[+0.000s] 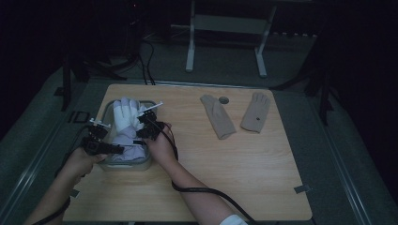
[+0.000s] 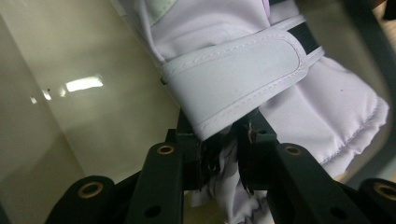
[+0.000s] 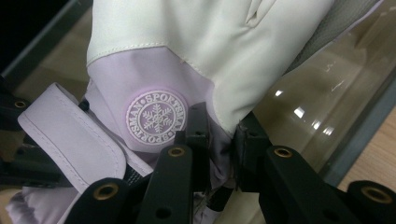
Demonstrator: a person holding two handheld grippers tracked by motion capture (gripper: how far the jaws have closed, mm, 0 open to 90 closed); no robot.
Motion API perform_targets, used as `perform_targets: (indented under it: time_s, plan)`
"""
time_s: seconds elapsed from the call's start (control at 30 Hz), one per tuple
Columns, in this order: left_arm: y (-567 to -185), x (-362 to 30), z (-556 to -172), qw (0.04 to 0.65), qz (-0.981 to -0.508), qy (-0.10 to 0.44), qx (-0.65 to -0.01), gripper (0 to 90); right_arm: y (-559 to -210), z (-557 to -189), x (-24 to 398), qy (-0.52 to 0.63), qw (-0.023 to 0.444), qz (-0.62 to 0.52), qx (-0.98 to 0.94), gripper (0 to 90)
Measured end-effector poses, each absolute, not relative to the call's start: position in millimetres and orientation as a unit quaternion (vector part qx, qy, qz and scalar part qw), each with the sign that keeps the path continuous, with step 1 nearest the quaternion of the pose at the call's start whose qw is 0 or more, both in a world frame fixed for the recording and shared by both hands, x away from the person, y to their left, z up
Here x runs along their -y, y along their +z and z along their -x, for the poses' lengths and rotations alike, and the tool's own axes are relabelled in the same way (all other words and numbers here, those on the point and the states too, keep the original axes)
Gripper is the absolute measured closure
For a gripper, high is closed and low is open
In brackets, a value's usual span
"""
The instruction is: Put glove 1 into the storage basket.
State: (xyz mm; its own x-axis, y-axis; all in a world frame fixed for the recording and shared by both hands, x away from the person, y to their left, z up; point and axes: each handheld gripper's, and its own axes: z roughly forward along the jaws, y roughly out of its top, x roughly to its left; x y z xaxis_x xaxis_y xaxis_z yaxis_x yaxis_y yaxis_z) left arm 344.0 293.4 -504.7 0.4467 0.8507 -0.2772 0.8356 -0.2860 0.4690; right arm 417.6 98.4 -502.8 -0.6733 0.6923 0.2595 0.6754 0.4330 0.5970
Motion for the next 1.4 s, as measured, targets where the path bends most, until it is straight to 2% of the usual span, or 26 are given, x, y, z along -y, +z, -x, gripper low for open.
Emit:
perform_targets:
  time_s: [0.23,0.47,0.57,0.8,0.87,0.9,1.0,1.07,1.1,1.13,1.23,1.4]
  plan:
    - [-508.0,-282.2,-343.2,0.250,-0.819,0.043,-0.516,63.3,-505.0,-417.1,-102.5,0.333,0.026,-0.396,-0.855,75.2]
    - [-501.7,-282.9,-335.1,0.271,-0.810,0.074,-0.516,50.7,-493.8,-415.5,-100.3,0.341,0.033,-0.377,-0.861,53.0]
    - [-497.2,-285.5,-330.7,0.282,-0.804,0.079,-0.517,50.8,-490.2,-415.5,-97.7,0.346,0.030,-0.375,-0.859,51.3]
    - [-489.3,-288.6,-320.8,0.305,-0.794,0.080,-0.520,50.9,-474.6,-413.3,-82.8,0.374,0.032,-0.353,-0.857,36.7]
    - [-486.0,-290.1,-316.0,0.312,-0.791,0.083,-0.520,54.2,-471.3,-412.3,-74.7,0.383,0.031,-0.350,-0.854,29.1]
    - [-484.6,-290.7,-313.9,0.313,-0.789,0.087,-0.521,54.2,-471.3,-412.3,-74.7,0.383,0.031,-0.350,-0.854,29.1]
    - [-481.8,-293.7,-309.5,0.317,-0.784,0.095,-0.525,62.8,-469.4,-413.2,-62.0,0.393,0.026,-0.349,-0.850,23.8]
    - [-478.8,-296.6,-307.4,0.333,-0.778,0.089,-0.526,71.7,-468.4,-413.3,-54.6,0.401,0.029,-0.354,-0.845,22.8]
    - [-477.1,-296.6,-306.3,0.342,-0.775,0.089,-0.525,71.8,-468.0,-413.2,-50.5,0.404,0.027,-0.350,-0.844,20.9]
    - [-475.2,-295.6,-305.3,0.343,-0.775,0.096,-0.522,77.0,-467.9,-413.4,-46.7,0.408,0.027,-0.350,-0.843,20.3]
    - [-472.8,-288.6,-305.7,0.345,-0.774,0.115,-0.518,81.8,-468.3,-413.3,-35.1,0.416,0.029,-0.352,-0.838,20.4]
    - [-470.1,-276.3,-319.4,0.357,-0.756,0.145,-0.529,84.6,-471.8,-413.0,-16.9,0.414,0.030,-0.362,-0.835,20.6]
